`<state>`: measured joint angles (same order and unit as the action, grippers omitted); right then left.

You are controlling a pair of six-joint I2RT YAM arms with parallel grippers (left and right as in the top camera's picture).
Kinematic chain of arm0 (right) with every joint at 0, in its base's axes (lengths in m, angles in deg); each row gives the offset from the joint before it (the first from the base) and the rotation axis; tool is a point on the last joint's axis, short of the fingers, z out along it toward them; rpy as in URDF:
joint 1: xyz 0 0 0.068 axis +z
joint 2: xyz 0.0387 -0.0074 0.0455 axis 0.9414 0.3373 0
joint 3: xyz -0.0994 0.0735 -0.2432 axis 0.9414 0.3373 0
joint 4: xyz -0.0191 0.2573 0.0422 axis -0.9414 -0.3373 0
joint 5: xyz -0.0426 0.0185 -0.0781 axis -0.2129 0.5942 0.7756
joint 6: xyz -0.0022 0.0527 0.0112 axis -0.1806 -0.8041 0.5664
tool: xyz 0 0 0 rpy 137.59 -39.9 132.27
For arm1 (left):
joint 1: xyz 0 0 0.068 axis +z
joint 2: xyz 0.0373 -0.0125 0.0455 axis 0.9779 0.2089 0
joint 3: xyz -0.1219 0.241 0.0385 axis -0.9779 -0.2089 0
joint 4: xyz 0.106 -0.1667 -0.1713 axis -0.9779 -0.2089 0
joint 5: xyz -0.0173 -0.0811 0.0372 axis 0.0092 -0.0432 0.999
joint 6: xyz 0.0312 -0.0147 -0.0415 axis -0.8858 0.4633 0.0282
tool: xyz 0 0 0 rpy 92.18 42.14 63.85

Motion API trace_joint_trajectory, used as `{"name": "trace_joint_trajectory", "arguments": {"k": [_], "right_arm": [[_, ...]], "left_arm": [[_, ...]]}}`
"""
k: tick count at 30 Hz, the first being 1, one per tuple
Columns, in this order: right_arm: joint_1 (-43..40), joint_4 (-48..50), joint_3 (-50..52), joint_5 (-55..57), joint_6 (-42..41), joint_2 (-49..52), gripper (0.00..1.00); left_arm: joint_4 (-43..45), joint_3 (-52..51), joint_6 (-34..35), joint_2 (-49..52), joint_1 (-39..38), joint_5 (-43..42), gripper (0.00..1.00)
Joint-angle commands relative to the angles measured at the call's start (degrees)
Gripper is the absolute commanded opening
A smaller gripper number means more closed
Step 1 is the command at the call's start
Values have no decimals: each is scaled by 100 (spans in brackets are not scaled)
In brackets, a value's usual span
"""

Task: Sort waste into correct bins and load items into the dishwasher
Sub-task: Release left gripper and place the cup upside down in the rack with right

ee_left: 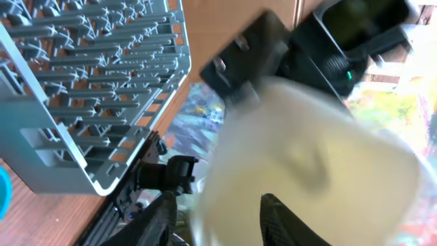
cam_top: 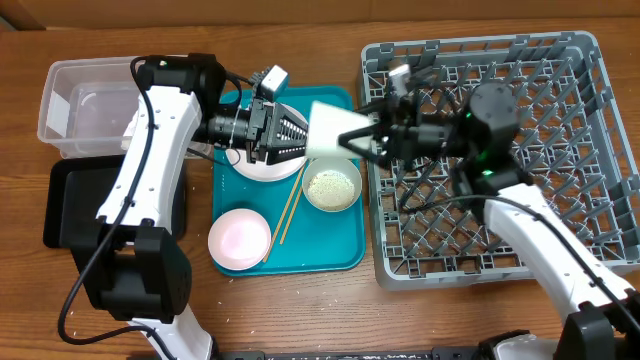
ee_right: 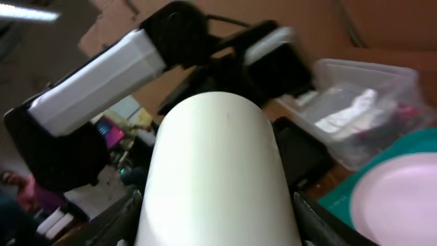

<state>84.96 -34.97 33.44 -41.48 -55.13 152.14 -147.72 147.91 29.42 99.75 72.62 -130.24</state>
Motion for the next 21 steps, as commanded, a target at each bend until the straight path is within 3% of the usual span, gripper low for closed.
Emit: {"name": "trace_joint_trajectory", "arguments": {"k": [1, 3, 9, 14, 21], "right_arm": [[-549, -470, -116, 157, 42, -15, 50], [-767, -885, -116, 315, 177, -15, 50], [-955, -2618, -127, 1316, 782, -175, 50], [-745, -4590, -367, 2577, 1187, -699, 50], [120, -7945, -1633, 5082, 1276, -1316, 50]], "left_arm": [[160, 111, -24, -13, 238, 31, 45], [339, 111, 22, -13, 363, 247, 45], [1460, 111, 1252, -13, 577, 2702, 54], [1989, 111, 1805, -13, 566, 4308, 63], [2417, 111, 1840, -13, 566, 5239, 65]]}}
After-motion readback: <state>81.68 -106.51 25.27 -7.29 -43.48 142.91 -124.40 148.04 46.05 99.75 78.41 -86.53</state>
